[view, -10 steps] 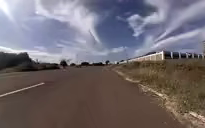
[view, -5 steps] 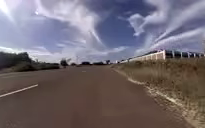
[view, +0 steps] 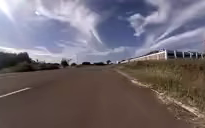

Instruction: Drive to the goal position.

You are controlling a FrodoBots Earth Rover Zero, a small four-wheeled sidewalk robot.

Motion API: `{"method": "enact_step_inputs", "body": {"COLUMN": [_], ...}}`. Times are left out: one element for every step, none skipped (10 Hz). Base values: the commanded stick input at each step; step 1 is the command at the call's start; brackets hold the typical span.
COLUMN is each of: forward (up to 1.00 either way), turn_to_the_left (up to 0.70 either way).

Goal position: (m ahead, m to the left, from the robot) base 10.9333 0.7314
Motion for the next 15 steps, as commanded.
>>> {"method": "enact_step_inputs", "body": {"forward": [0.85, 0.85, 0.85, 0.85, 0.85, 0.85, 0.85, 0.85, 0.85, 0.85, 0.85, 0.85, 0.85, 0.85, 0.85], "turn_to_the_left": [0.00, 0.00, 0.00, 0.00, 0.00, 0.00, 0.00, 0.00, 0.00, 0.00, 0.00, 0.00, 0.00, 0.00, 0.00]}}
